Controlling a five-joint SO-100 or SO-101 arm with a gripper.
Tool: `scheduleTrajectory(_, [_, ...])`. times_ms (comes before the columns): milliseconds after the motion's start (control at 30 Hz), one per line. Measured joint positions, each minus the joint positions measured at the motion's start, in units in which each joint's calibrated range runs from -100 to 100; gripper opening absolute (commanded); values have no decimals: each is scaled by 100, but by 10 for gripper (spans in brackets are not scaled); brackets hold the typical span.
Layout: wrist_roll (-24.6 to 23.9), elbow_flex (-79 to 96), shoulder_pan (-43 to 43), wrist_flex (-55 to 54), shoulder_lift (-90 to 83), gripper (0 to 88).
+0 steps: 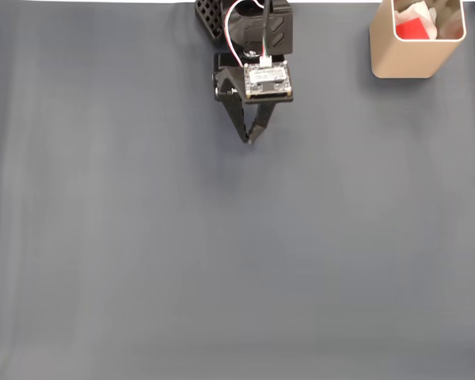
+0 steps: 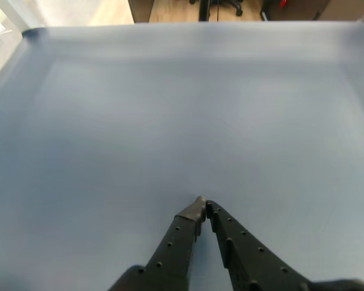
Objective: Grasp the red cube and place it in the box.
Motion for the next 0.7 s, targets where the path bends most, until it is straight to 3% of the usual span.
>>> scheduleTrajectory(367, [83,0,195,1706,-62,1])
scheduleTrajectory(700, [215,0,188,2510,-62,7])
